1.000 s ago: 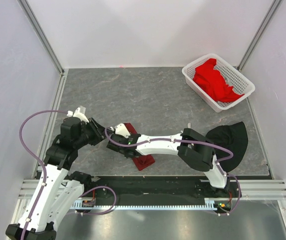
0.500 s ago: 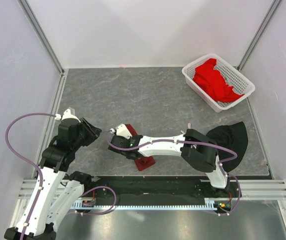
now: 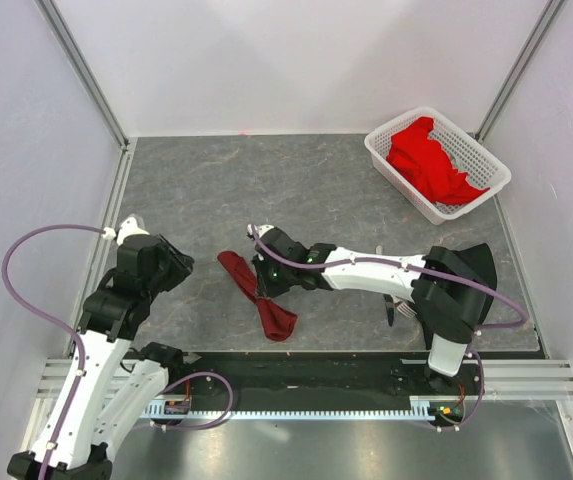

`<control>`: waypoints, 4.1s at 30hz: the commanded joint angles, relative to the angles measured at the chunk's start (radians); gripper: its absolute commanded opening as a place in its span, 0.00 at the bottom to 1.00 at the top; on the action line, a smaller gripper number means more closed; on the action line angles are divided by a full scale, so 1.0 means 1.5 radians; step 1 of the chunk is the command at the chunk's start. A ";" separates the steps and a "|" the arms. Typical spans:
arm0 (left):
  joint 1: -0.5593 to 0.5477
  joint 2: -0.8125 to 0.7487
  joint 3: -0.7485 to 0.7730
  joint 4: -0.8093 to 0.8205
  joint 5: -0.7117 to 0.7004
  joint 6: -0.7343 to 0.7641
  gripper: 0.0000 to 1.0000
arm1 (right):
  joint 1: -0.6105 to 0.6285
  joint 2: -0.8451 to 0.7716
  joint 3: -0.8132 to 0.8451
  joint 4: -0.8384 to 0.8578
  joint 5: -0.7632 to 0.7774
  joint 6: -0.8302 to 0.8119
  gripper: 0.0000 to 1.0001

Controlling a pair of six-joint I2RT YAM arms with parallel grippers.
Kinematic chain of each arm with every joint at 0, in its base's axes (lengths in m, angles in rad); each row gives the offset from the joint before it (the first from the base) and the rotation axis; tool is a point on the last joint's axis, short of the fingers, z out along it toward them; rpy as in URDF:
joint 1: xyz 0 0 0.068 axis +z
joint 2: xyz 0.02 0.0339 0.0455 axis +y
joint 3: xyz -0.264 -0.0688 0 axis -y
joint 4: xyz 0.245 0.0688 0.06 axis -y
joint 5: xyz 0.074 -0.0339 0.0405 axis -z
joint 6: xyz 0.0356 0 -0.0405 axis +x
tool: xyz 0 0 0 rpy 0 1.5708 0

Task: Fold the napkin into a case and place the utensils inside
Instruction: Turn over the smaller rectangle-folded napkin at the center of the board, then move the smaller rectangle folded napkin to the center of the board.

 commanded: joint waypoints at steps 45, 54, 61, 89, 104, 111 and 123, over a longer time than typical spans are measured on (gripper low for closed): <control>-0.137 0.387 -0.037 0.345 0.299 0.032 0.27 | -0.341 -0.102 -0.318 0.220 -0.302 -0.047 0.54; -0.142 0.517 0.002 0.447 0.350 0.003 0.27 | -0.242 -0.210 -0.277 0.029 -0.170 -0.079 0.56; -0.142 0.640 0.040 0.488 0.336 0.017 0.25 | -0.153 -0.240 -0.366 0.101 -0.114 -0.002 0.32; -0.146 0.422 0.013 0.355 0.407 0.059 0.27 | -0.086 -0.293 -0.393 0.100 -0.029 0.015 0.33; -0.142 0.348 0.000 0.278 0.308 0.081 0.26 | -0.087 -0.068 -0.180 0.085 -0.010 -0.140 0.36; -0.141 0.336 0.008 0.276 0.324 0.104 0.27 | -0.122 -0.059 -0.057 -0.026 0.047 -0.123 0.55; -0.141 0.315 -0.028 0.338 0.457 0.117 0.38 | -0.371 -0.336 -0.267 -0.245 0.166 -0.108 0.98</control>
